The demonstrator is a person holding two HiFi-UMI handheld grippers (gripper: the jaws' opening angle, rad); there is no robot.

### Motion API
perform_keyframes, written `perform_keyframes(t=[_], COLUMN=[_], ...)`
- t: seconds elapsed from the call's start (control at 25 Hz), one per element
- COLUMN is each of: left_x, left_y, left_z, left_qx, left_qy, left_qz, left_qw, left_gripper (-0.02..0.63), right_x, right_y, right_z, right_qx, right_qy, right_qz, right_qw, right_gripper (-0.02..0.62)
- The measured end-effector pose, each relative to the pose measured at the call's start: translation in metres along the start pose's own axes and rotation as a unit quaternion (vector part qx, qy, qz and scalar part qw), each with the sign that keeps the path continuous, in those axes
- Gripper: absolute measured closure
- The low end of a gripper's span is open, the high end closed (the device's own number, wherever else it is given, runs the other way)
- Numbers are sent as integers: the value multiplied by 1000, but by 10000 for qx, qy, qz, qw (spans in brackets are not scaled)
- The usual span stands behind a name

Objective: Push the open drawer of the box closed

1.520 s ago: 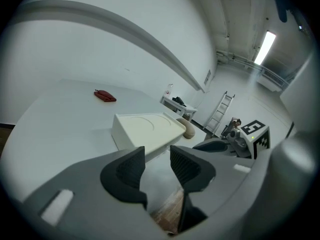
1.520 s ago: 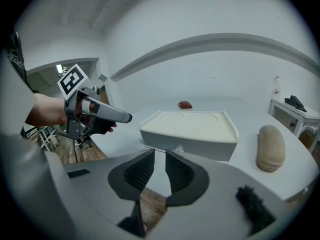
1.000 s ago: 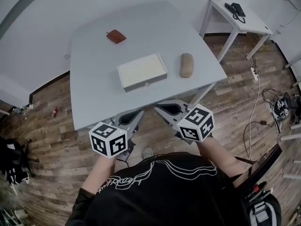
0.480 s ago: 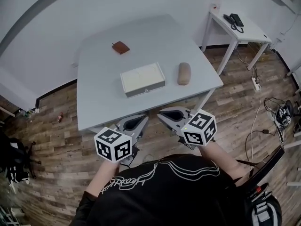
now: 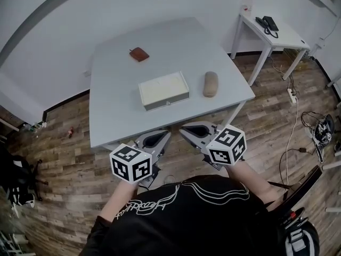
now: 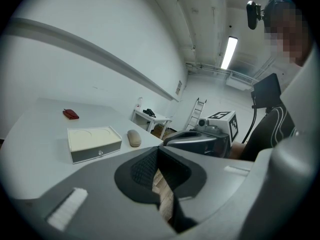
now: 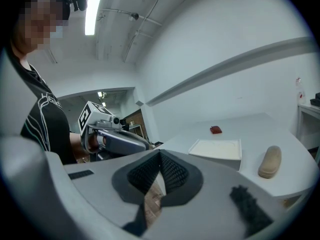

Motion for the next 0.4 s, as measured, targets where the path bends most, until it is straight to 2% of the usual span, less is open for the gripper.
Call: perform_keyframes(t=[0.4], left_x=[0], left_y=[-3], left_z=[-4], left_qx=[-41], left_qy=[72], left_qz=[-29], left_qw=[10000], left_gripper=[600], right_x=[0], right_y=[-3], right_z=[2], right_qx=[-34], right_qy=[-5], right_qz=[-25], right_qw=[10000], right_gripper=[588])
Point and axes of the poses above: the fingertips, and each gripper's own axes: y backward along the fingers, z to its right, x out of its top, the point moved 7 cm from there along y, backward along the fingers, and after that the axes turned 8 degrees about z, right-handed, at the moved point
